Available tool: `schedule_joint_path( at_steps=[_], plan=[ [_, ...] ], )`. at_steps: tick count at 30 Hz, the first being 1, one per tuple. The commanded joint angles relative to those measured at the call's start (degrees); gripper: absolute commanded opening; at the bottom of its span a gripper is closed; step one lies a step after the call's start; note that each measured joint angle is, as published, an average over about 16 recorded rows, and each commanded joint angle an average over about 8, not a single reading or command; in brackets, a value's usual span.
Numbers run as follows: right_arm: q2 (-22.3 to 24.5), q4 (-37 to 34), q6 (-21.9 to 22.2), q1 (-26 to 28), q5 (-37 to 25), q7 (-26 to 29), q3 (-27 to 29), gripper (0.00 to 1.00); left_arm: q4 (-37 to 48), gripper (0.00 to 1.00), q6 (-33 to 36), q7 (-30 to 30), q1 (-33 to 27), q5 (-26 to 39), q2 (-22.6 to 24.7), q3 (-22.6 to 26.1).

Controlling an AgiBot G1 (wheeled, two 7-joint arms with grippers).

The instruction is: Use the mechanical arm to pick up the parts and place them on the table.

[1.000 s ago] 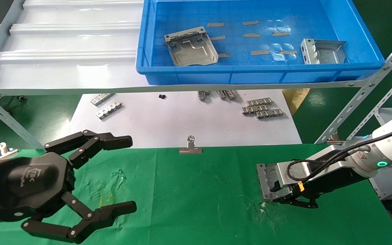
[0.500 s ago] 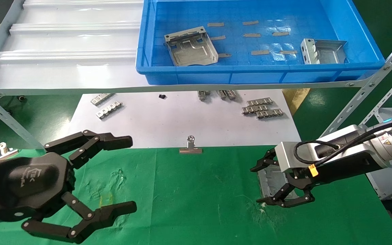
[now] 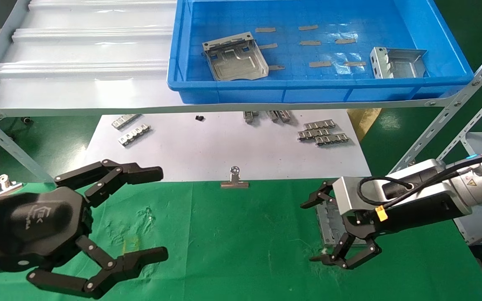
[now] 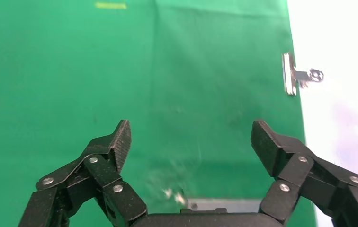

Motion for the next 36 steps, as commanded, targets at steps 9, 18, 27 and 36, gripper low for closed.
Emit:
schedule_joint_path(
  at_steps=[9, 18, 27, 36],
  plan=[
    [2.35, 5.35, 0.38, -7.13, 5.03, 3.40, 7.95, 1.00, 0.00, 1.00, 0.00, 0.00, 0.00, 0.00, 0.00, 0.00],
    [4.53, 10.31, 0.72, -13.74, 9.69, 6.56, 15.33, 1.00, 0.00, 1.00, 0.00, 0.00, 0.00, 0.00, 0.00, 0.00],
    [6.71, 15.27, 1.07, -20.35, 14.35, 9.72, 22.70, 1.00, 0.00, 1.00, 0.00, 0.00, 0.00, 0.00, 0.00, 0.00],
    [8.89, 20.23, 1.42, -26.97, 19.01, 12.88, 30.08, 1.00, 0.00, 1.00, 0.00, 0.00, 0.00, 0.00, 0.00, 0.00]
  ],
)
